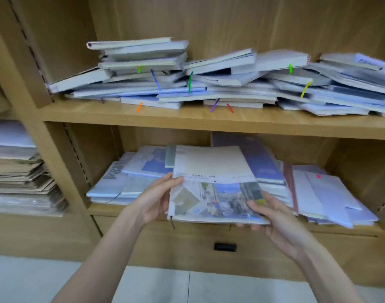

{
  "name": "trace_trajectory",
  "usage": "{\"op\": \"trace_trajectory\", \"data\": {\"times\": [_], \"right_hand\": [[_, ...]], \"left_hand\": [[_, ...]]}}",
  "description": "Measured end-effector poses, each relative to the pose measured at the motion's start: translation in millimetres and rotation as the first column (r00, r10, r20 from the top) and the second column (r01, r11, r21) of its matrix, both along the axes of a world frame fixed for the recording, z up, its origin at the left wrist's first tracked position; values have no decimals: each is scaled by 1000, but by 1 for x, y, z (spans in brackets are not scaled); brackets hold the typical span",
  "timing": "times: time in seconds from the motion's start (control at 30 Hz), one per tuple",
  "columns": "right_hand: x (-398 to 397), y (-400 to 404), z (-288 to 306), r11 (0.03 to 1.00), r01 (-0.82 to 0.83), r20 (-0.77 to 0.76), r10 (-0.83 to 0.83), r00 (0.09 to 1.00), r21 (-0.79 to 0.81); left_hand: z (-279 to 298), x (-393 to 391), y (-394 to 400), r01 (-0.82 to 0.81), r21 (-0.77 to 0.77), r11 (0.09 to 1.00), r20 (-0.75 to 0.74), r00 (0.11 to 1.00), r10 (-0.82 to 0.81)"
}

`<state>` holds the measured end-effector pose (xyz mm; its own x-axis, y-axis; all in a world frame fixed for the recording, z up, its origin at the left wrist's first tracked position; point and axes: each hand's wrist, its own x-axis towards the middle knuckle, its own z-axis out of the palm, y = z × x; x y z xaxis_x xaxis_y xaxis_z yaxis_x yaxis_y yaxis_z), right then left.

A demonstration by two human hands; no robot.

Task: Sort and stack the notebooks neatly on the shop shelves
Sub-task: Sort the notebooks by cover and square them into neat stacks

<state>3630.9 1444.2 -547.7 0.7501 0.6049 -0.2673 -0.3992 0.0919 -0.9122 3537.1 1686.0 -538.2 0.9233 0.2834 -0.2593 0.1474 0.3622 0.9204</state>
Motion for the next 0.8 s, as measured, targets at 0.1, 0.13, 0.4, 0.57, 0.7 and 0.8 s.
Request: {"op": "trace_trajectory", "data": {"times": [0.1,0.13,0.4,0.57,0.7,0.8], "right_hand": [[-9,35,5,996,-12,-5,12,1000,85],[-12,50,6,996,-19,8,18,1000,85],[-18,214,10,979,-154,-118,170,978,133],[-4,237,-32,794,129,648,378,661,-595],[-1,207,-65,592,333,638,769,38,-734],[9,210,-85,602,459,631,768,-109,-653]], "left_hand": [[-5,-22,22,-37,-111,993,90,995,47],[-9,-31,34,-58,-154,986,118,990,77],[-27,-73,122,-567,-147,811,147,798,585],[-69,-73,132,-730,139,669,22,678,735],[-89,-66,127,-733,290,615,47,653,756],[-93,-67,117,-634,530,563,68,694,717]]}}
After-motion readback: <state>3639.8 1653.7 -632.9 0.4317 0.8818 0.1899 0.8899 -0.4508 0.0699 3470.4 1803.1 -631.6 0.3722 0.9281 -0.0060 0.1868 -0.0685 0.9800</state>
